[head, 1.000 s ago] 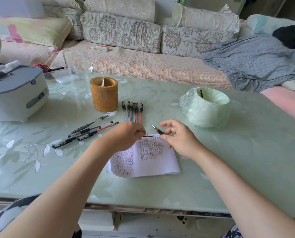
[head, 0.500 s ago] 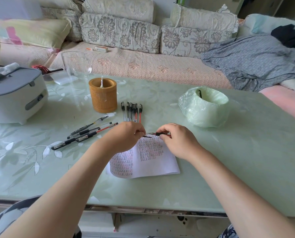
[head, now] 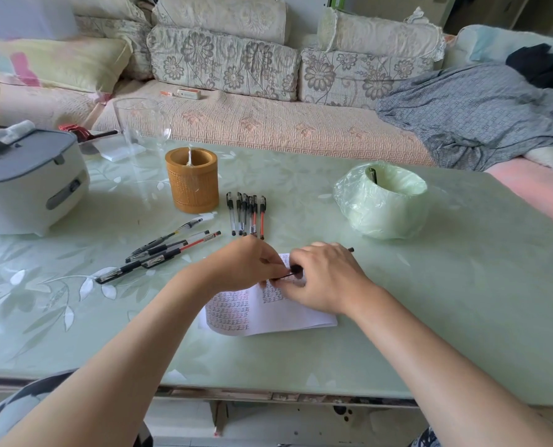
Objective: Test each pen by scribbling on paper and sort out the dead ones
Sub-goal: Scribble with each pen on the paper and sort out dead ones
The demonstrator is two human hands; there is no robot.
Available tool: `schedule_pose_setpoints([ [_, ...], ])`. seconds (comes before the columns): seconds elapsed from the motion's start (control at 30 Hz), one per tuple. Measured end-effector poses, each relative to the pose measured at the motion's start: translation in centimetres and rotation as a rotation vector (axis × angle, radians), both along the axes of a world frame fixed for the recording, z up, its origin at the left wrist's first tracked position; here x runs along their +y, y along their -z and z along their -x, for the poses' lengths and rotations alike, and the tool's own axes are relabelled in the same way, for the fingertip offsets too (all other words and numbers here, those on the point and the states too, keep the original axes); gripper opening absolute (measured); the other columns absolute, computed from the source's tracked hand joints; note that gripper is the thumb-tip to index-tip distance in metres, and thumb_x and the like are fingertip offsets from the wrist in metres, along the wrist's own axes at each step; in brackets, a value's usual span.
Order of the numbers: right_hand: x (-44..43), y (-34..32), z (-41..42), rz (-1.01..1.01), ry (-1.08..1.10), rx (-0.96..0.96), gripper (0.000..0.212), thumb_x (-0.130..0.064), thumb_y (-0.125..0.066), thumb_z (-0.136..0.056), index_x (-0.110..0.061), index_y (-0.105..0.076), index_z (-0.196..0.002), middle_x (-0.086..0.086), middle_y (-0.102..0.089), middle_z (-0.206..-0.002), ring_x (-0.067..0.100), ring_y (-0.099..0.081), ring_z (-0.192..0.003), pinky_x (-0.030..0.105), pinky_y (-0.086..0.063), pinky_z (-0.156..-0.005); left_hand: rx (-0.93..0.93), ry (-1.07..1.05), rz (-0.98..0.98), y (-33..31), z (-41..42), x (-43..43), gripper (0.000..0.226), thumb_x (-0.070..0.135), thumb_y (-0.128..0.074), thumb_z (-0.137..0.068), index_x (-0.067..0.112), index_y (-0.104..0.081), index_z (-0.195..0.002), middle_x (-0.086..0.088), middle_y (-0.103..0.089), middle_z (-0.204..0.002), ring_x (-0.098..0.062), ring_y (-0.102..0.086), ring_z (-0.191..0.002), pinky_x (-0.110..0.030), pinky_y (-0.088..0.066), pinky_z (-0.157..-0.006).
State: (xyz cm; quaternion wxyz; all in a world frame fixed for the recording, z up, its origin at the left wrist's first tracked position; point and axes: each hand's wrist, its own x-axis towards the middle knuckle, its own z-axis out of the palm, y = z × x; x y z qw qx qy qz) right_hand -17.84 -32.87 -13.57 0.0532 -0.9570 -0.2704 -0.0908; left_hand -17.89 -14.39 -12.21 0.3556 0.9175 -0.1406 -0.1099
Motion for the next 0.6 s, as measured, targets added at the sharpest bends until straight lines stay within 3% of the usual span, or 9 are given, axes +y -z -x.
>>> schedule_pose_setpoints([
  [0.13, 0.5, 0.1, 0.3, 0.089, 0.018, -0.111, 0.065, -0.084, -0.034, -0.069, -0.02, -0.042, -0.057, -0.001, -0.059, -0.059, 0.025, -0.056, -0.065, 0.031, -0.031, -0.06, 0.055, -0.003, 0.076, 0.1, 0.3, -0.2, 0.017, 0.034, -0.072, -0.083, 0.02, -0.079, -0.079, -0.003, -0.074, -0.072, -0.01, -0.061, -0.063, -0.04, -0.056, -0.076],
  [0.23, 0.6, 0.0, 0.5, 0.168, 0.057, -0.092, 0.074, -0.086, -0.016, -0.065, -0.017, -0.043, -0.054, -0.002, -0.045, -0.05, 0.027, -0.05, -0.057, 0.03, -0.033, -0.054, 0.077, 0.004, 0.089, 0.2, 0.6, -0.3, 0.016, 0.034, -0.074, -0.08, 0.02, -0.08, -0.078, -0.006, -0.074, -0.072, -0.012, -0.06, -0.063, -0.04, -0.056, -0.074],
  [0.33, 0.7, 0.2, 1.0, 0.206, 0.068, -0.05, 0.076, -0.081, -0.011, -0.066, -0.018, -0.049, -0.055, -0.002, -0.044, -0.05, 0.026, -0.051, -0.057, 0.028, -0.038, -0.054, 0.067, 0.008, 0.078, 0.6, 0.9, -0.6, 0.008, 0.03, -0.075, -0.079, 0.025, -0.08, -0.075, -0.004, -0.074, -0.071, -0.01, -0.06, -0.061, -0.032, -0.054, -0.068],
  [0.47, 0.9, 0.7, 0.9, 0.175, 0.075, 0.058, 0.066, -0.078, -0.032, -0.079, -0.018, -0.056, -0.065, -0.002, -0.058, -0.061, 0.023, -0.052, -0.063, 0.03, -0.037, -0.056, 0.002, 0.012, -0.03, 1.0, 0.8, -0.8, 0.01, 0.034, -0.073, -0.079, 0.025, -0.078, -0.076, 0.001, -0.072, -0.071, -0.011, -0.057, -0.062, -0.032, -0.053, -0.063],
  [0.6, 0.9, 0.4, 0.4, -0.146, 0.071, 0.237, 0.034, -0.056, -0.061, -0.082, -0.024, -0.055, -0.092, -0.01, -0.056, -0.079, 0.017, -0.051, -0.074, 0.031, -0.039, -0.064, -0.128, -0.038, -0.1, 0.6, 0.2, -0.2, 0.012, 0.032, -0.068, -0.084, 0.021, -0.074, -0.082, 0.002, -0.07, -0.076, -0.014, -0.059, -0.067, -0.029, -0.049, -0.061],
])
